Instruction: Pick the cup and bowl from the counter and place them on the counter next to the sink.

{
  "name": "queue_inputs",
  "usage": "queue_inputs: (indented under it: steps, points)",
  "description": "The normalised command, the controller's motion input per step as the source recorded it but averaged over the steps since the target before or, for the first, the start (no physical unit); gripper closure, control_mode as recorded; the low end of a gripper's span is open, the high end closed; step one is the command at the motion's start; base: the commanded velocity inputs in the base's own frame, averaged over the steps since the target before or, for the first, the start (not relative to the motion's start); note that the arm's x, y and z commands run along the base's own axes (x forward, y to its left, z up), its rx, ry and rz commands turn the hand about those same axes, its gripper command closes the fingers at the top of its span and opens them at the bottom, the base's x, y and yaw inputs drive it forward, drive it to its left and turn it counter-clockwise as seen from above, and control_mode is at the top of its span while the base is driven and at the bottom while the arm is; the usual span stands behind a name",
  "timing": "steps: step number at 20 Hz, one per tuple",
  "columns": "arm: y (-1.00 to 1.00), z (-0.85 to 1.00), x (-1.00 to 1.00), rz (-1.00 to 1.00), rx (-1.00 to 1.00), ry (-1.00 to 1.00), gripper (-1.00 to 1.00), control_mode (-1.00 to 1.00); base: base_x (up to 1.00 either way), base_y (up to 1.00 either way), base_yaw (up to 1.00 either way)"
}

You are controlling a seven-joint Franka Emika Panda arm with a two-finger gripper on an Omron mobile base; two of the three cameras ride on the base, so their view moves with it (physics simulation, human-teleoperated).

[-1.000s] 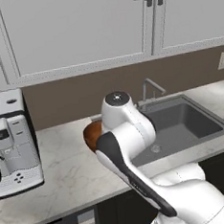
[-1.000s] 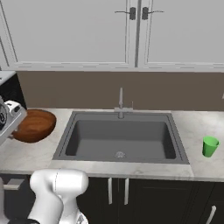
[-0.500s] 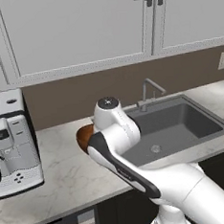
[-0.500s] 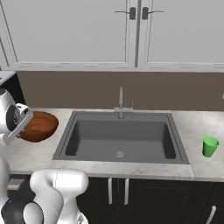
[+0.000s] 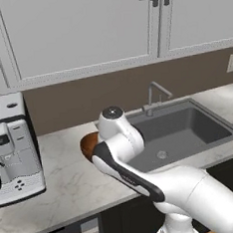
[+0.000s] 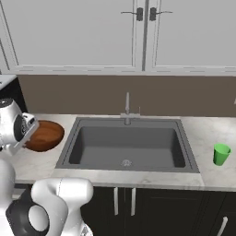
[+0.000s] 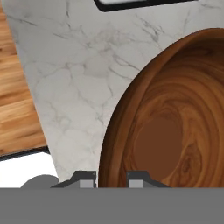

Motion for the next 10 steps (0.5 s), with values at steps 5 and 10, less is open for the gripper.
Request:
queue_inputs:
  steps: [5, 10]
  points:
    - [0.02, -0.29, 0.2, 0.0, 0.0, 0.0, 1.0, -1.0, 0.0, 0.0, 0.0]
    - [0.01, -0.41, 0.15, 0.0, 0.0, 0.0, 1.0, -1.0, 0.0, 0.0, 0.0]
